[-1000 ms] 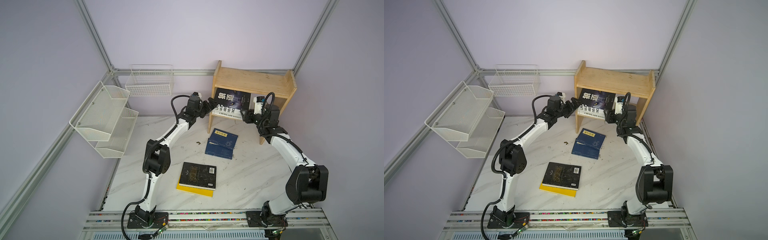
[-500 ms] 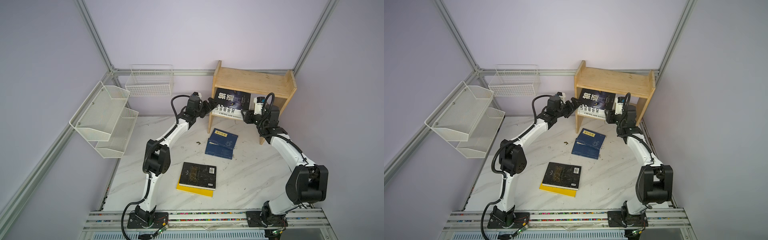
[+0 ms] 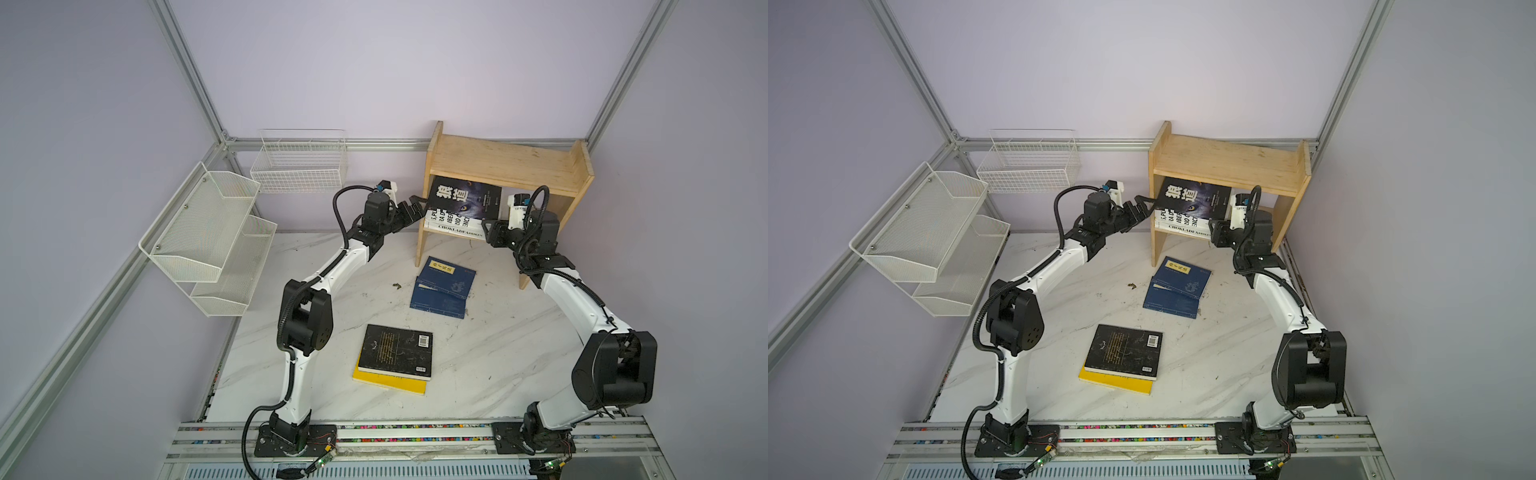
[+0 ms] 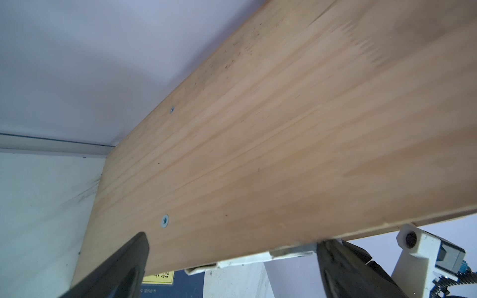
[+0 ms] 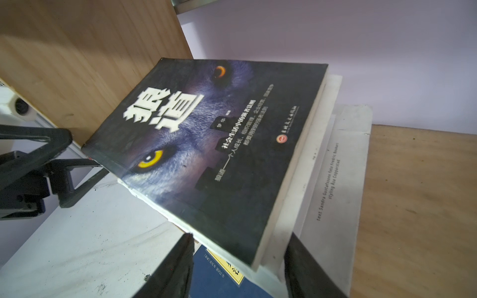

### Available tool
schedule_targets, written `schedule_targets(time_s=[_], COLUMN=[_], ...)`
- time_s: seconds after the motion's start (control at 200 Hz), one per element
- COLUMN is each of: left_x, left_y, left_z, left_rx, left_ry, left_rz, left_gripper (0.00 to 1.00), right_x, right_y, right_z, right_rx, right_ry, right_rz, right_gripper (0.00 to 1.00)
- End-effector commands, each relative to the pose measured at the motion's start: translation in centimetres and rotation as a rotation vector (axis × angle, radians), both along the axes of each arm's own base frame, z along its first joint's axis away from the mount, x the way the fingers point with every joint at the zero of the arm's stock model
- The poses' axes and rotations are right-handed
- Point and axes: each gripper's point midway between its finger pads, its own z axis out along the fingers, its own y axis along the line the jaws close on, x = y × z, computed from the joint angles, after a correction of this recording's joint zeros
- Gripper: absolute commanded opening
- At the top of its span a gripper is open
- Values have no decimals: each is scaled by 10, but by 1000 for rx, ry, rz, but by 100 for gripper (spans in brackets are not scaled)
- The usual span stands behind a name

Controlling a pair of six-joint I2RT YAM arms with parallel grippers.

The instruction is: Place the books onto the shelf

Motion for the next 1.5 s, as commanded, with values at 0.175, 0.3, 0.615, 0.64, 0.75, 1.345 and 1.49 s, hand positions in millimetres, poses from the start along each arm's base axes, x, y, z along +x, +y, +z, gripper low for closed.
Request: schedule_targets(time_s=[0.175, 0.3, 0.615, 0.64, 0.75, 1.345, 1.49], left_x=[-20, -25, -23, -22, -17, -5, -4], left_y=[11, 2, -5, -5, -6, -12, -12], left_z=[24, 14, 8, 9, 12, 27, 28], left_rx=[128, 184, 242, 239, 231, 110, 82], left_ry=[-101, -85, -86, -87, -92, -103, -94], left_rz=[-23, -53, -61, -58, -45, -29, -27], left_gripper=[100, 100, 98, 98, 98, 94, 91], right_x=[-9, -9, -10, -10, -11, -11, -11], right_y=[7, 7, 6, 6, 6, 6, 6], right_z=[25, 26, 27, 26, 27, 21, 21], right_rx=[-2, -1, 0, -1, -2, 3, 4], right_ry=[-73, -74, -76, -74, -73, -57, -56], right_rz=[26, 25, 23, 22, 22, 20, 19], right_gripper=[58, 58, 58, 58, 58, 58, 58])
